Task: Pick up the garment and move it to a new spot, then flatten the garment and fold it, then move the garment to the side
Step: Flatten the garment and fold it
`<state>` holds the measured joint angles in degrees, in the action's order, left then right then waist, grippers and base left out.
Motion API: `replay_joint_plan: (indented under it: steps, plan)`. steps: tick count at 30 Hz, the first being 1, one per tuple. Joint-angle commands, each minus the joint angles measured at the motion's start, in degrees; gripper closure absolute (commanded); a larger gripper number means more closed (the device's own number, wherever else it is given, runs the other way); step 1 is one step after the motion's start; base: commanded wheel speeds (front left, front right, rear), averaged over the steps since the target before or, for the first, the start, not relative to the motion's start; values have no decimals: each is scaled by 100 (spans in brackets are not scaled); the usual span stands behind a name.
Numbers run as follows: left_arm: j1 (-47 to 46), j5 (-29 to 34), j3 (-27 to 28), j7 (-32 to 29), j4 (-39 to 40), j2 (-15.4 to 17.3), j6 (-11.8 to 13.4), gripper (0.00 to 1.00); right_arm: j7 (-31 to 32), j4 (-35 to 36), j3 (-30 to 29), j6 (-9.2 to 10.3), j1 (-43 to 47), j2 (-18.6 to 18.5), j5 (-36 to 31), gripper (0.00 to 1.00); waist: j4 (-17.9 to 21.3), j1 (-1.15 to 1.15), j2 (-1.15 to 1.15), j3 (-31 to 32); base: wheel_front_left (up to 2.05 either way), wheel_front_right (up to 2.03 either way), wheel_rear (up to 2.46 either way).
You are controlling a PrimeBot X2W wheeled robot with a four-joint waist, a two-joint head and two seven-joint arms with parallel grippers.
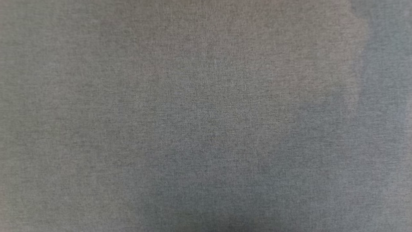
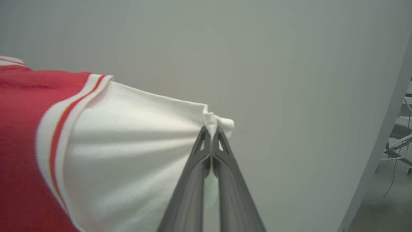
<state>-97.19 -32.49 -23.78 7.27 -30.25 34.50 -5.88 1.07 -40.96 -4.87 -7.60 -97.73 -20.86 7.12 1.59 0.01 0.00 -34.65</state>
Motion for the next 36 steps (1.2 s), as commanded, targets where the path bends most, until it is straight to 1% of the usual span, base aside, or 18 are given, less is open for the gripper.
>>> replay_joint_plan:
  steps: [1, 5, 8, 10, 13, 15, 20, 25, 28, 31, 36]
  plan:
    - [-241, 64, 39, 136, -140, -9, -3, 100, -122, -99, -92, 11, -215, 2, -117, 100, -6, -1, 0, -282, 0, 0, 0]
    - [-475, 100, -91, 370, -603, -117, -72, 100, -444, -429, -208, 11, -543, 102, -382, 100, -27, -1, 0, -444, 0, 0, 0]
    - [-513, 22, -88, 544, -805, -195, -103, 100, -664, -586, -284, 11, -662, 167, -438, 100, -68, -1, 0, -551, 0, 0, 0]
    - [-383, -34, -127, 630, -936, -261, -122, 100, -793, -711, -258, 11, -610, 205, -468, 100, -91, -1, 0, -573, 0, 0, 0]
    - [-51, -336, -133, 706, -1053, -424, -148, 100, -902, -899, -236, 11, -470, 195, -444, 100, -147, -1, 0, -588, 0, 0, 0]
    - [204, -465, -140, 739, -1082, -476, -154, 100, -952, -1005, -180, 11, -344, 192, -389, 100, -182, -1, 0, -580, 0, 0, 0]
    - [896, -679, -261, 768, -817, -588, -158, 100, -1049, -1177, 56, 11, 89, 109, -155, 100, -278, -1, 0, -468, 0, 0, 0]
    - [1890, -797, -194, 771, -283, -741, -159, 100, -1121, -1227, 337, 11, 878, -23, 234, 100, -371, -1, 0, -68, 0, 0, 0]
    - [2532, -805, -262, 772, -55, -799, -159, 100, -1125, -1190, 514, 11, 1463, -96, 525, 100, -400, -1, 0, 246, 0, 0, 0]
    - [3310, -1037, -314, 772, 100, -898, -160, 100, -1120, -1104, 811, 11, 2210, -218, 730, 100, -412, -1, 0, 648, 0, 0, 0]
    - [4470, -1222, -387, 772, 247, -951, -160, 100, -1125, -935, 1216, 11, 3444, -379, 1082, 100, -439, -1, 0, 1244, 0, 0, 0]
